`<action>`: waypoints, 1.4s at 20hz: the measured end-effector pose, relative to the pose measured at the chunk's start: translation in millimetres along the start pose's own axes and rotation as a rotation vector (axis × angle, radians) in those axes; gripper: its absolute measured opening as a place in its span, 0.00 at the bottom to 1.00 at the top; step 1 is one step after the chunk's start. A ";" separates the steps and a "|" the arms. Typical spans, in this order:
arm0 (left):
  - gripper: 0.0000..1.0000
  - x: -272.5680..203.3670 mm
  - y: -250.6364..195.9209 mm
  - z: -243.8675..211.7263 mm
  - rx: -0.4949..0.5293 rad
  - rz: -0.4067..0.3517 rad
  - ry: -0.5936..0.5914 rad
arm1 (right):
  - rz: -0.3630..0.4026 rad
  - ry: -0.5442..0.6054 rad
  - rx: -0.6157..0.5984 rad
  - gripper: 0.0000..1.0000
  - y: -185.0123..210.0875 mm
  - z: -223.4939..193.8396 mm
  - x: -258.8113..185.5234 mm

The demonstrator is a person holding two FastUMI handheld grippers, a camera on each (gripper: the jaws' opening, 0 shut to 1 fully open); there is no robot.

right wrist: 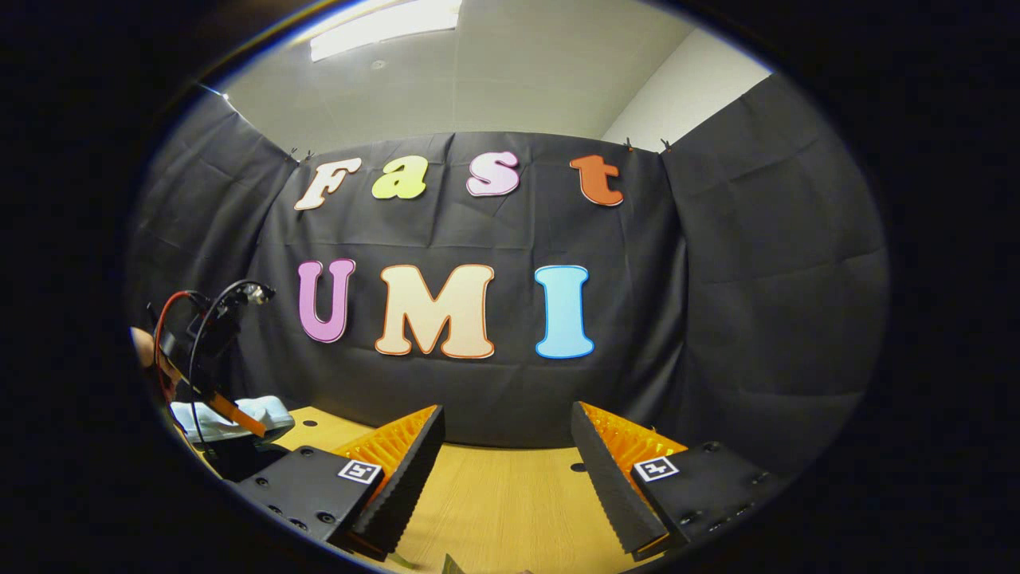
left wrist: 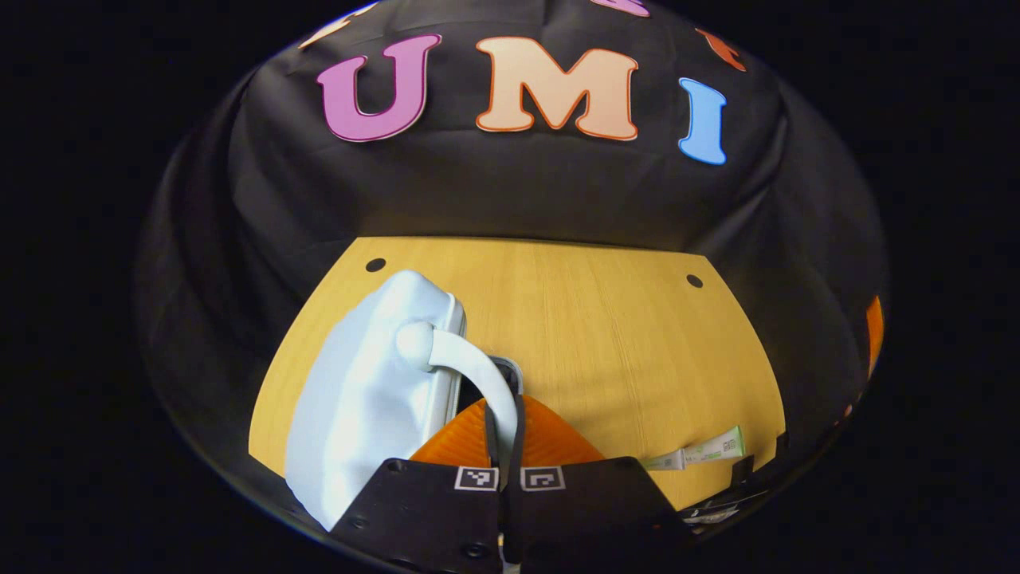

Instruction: First open the suitcase, pack the skin care products into it, and then close the suitcase.

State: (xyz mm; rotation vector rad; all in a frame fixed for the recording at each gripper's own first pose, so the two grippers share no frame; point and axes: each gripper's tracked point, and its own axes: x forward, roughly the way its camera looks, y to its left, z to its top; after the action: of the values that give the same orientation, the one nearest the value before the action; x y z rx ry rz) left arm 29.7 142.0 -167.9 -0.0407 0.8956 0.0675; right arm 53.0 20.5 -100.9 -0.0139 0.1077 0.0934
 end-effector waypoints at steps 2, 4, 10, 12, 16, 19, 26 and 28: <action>0.00 -7.7 16.8 11.4 -0.002 0.013 -0.022 | 0.009 0.004 0.001 0.99 6.1 -1.7 2.0; 0.00 -13.7 32.4 18.7 -0.004 0.025 -0.033 | 0.017 0.007 0.004 0.99 14.2 -2.4 3.4; 0.00 -33.8 100.7 40.6 -0.007 0.103 -0.084 | 0.036 0.024 0.004 0.99 43.1 -9.4 9.9; 0.00 -37.7 129.0 45.5 -0.008 0.144 -0.098 | 0.036 0.020 -0.003 0.98 51.6 -8.1 11.8; 0.00 -43.8 181.9 56.2 -0.014 0.212 -0.131 | 0.028 0.024 -0.008 0.98 70.5 -10.6 17.2; 0.00 -41.1 217.0 60.7 -0.028 0.240 -0.150 | 0.015 0.019 -0.006 0.98 87.5 -10.4 21.1; 0.00 -25.3 312.4 47.9 -0.081 0.300 -0.139 | -0.023 0.006 -0.014 0.98 132.1 -12.0 25.2; 0.00 -19.2 338.3 38.8 -0.108 0.318 -0.125 | -0.033 0.011 -0.023 0.98 143.9 -14.5 25.0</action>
State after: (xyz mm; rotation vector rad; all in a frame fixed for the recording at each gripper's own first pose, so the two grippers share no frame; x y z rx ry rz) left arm 22.3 481.1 -131.0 0.0057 0.7665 0.4113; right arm 62.7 165.9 -119.3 -0.0389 0.1169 0.0620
